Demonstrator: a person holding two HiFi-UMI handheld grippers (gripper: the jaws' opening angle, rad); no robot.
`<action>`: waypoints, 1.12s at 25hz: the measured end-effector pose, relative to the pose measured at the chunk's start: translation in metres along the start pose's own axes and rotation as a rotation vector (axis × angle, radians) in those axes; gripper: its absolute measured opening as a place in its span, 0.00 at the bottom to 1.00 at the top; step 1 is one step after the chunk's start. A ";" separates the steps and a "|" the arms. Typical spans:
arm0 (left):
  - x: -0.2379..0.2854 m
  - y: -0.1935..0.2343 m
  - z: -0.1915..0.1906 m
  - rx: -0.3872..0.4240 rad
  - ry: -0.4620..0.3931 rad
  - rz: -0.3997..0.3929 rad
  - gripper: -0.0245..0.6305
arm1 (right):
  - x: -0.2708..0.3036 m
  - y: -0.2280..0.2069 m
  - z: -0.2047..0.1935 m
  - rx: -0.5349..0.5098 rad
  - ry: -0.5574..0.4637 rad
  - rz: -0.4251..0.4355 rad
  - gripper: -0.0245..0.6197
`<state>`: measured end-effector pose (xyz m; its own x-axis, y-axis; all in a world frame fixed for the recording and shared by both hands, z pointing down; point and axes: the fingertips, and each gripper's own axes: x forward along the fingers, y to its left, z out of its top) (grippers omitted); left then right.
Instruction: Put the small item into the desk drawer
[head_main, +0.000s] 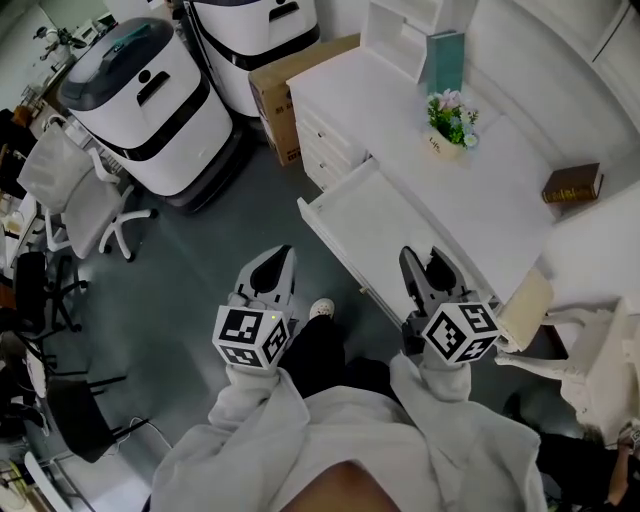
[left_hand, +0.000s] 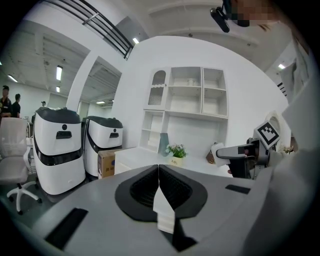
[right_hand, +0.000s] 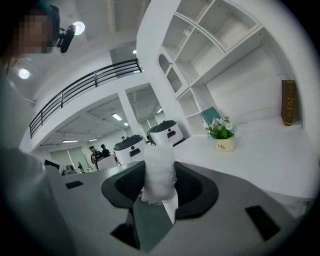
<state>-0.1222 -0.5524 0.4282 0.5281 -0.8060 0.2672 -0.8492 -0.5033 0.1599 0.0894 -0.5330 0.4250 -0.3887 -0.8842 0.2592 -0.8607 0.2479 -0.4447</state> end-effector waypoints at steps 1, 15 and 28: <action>0.007 0.005 0.003 0.001 0.000 -0.012 0.07 | 0.006 -0.001 0.002 0.004 -0.001 -0.011 0.33; 0.094 0.043 0.020 0.046 0.045 -0.191 0.07 | 0.064 -0.023 0.004 0.051 -0.020 -0.155 0.33; 0.134 0.040 0.006 0.090 0.137 -0.323 0.07 | 0.081 -0.081 -0.052 0.081 0.132 -0.322 0.33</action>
<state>-0.0854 -0.6824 0.4649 0.7584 -0.5546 0.3425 -0.6314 -0.7556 0.1744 0.1106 -0.6043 0.5269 -0.1453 -0.8516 0.5037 -0.9193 -0.0720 -0.3870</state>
